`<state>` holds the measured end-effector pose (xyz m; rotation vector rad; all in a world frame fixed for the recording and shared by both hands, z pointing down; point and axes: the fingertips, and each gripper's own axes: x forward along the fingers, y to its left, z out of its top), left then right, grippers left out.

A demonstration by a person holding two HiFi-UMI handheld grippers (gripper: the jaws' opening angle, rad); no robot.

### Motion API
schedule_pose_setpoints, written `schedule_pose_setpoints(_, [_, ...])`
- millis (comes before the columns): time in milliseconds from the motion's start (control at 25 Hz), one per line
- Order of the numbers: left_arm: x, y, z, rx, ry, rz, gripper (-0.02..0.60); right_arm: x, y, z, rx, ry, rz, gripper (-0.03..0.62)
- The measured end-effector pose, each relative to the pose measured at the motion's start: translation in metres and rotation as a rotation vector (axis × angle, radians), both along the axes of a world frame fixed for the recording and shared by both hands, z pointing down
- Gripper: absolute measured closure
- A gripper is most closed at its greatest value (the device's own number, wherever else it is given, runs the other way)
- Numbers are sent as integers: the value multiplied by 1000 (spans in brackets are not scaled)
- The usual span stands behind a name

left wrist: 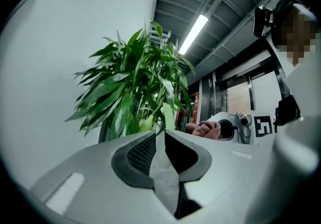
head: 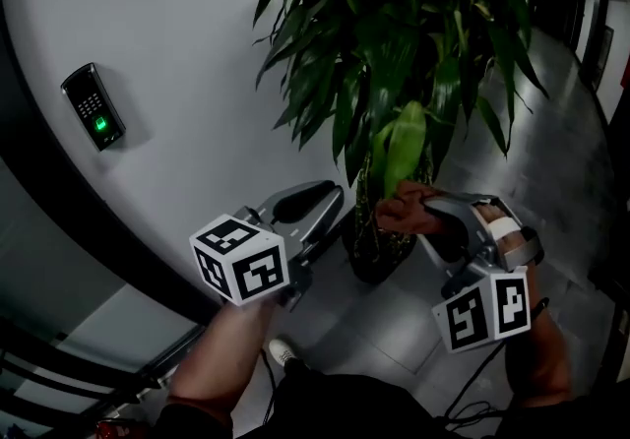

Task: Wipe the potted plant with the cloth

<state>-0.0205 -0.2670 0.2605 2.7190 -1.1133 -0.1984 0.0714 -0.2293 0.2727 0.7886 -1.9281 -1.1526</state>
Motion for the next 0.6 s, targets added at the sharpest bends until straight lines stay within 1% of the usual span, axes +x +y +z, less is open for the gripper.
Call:
schedule_pose_setpoints(120, [2,-7,-36,47,27,10,505,13,-12,-17,32,-30,35,522])
schedule_pose_setpoints(200, [8,-11,-54,63,44,36,498,17,-18,-23,48,-26,54,523])
schedule_pose_setpoints(280, [16,-16,-68,59,63,75,462,18,-21,-26,62,-16,66,523])
schedule_pose_setpoints(440, [28,-30,-85,48,81,119,454,14,-22,-31,78,-2,80,523])
schedule_pose_setpoints(600, [42,-40,-90,37,62,166,453,9,-27,-35,79,0,103,523])
